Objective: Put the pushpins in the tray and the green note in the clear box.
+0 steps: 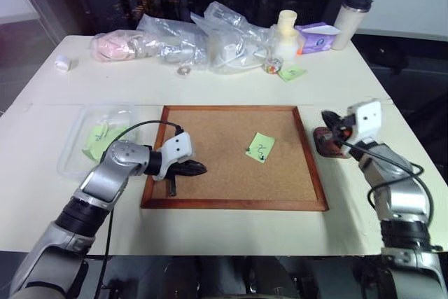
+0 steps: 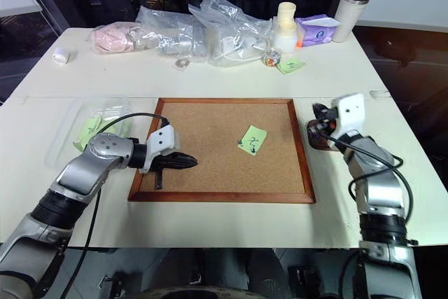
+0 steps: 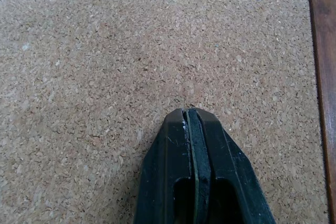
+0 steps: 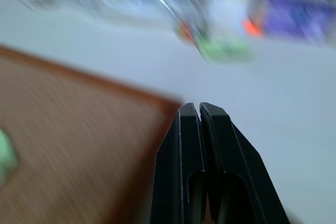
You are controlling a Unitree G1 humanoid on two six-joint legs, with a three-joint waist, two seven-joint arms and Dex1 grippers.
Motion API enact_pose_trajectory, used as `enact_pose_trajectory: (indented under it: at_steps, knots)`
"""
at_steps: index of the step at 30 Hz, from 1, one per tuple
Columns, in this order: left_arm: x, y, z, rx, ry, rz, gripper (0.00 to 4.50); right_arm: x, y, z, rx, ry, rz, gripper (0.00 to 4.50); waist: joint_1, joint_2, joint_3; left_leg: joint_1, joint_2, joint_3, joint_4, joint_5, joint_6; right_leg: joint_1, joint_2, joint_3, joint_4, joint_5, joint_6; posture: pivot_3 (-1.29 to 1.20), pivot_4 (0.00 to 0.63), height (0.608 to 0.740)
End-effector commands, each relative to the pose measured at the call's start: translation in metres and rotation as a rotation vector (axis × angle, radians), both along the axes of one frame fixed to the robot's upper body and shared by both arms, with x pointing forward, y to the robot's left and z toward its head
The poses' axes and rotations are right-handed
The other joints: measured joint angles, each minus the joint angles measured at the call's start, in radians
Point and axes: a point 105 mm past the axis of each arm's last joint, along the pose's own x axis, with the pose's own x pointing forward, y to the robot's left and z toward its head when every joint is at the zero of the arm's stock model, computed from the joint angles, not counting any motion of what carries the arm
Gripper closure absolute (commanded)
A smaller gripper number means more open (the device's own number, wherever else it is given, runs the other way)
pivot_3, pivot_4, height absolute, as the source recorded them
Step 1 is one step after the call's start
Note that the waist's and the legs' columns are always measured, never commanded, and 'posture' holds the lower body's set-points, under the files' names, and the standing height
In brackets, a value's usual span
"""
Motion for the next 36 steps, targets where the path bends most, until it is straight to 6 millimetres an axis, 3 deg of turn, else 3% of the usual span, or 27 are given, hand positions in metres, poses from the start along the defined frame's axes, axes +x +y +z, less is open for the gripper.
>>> enact_pose_trajectory:
  at_steps: [1, 12, 15, 22, 32, 36]
  knots:
    - [-0.002, 0.003, -0.022, 0.056, 0.043, 0.027, 4.5, -0.005, -0.004, 0.01, 0.015, -0.031, -0.008, 4.46, 0.001, 0.001, -0.001, 0.001, 0.0, 0.0, 0.0, 0.0, 0.0, 0.001, 0.0, 0.0, 0.0, 0.0, 0.0, 0.0, 0.15, 0.734]
    - [-0.005, -0.004, -0.022, 0.034, 0.033, 0.006, 4.5, -0.012, -0.02, -0.01, 0.048, -0.002, -0.082, 4.46, 0.011, 0.001, -0.001, 0.003, -0.001, 0.0, 0.0, 0.0, 0.0, 0.003, 0.0, 0.0, 0.0, 0.0, 0.0, 0.0, 0.15, 0.734]
    - [-0.004, -0.005, -0.021, 0.029, 0.03, 0.006, 4.5, -0.012, -0.024, -0.01, 0.053, -0.01, -0.104, 3.65, 0.012, 0.001, -0.001, 0.003, -0.001, 0.0, 0.0, 0.0, 0.0, 0.003, 0.0, 0.0, 0.0, 0.0, 0.0, 0.0, 0.15, 0.734]
    - [-0.002, -0.009, -0.019, 0.016, 0.017, 0.01, 4.5, -0.012, -0.029, -0.003, 0.054, -0.049, -0.128, 0.07, 0.013, 0.001, -0.001, 0.003, -0.001, -0.001, 0.0, 0.0, 0.0, 0.004, -0.001, 0.001, 0.0, 0.0, 0.0, 0.0, 0.15, 0.734]
    - [0.0, -0.014, -0.014, -0.007, 0.007, 0.006, 4.5, -0.016, -0.041, -0.005, 0.003, -0.05, -0.181, 0.02, 0.013, 0.001, -0.001, 0.002, -0.002, -0.002, 0.0, 0.0, 0.0, 0.005, -0.001, 0.001, -0.001, 0.0, 0.0, 0.0, 0.15, 0.734]
    - [-0.001, -0.015, -0.014, -0.009, 0.014, 0.004, 4.5, -0.019, -0.039, 0.006, 0.023, -0.096, -0.168, 0.02, 0.013, 0.001, -0.001, 0.002, -0.002, -0.002, 0.0, 0.0, 0.0, 0.005, -0.001, 0.001, -0.001, 0.0, 0.0, 0.0, 0.15, 0.734]
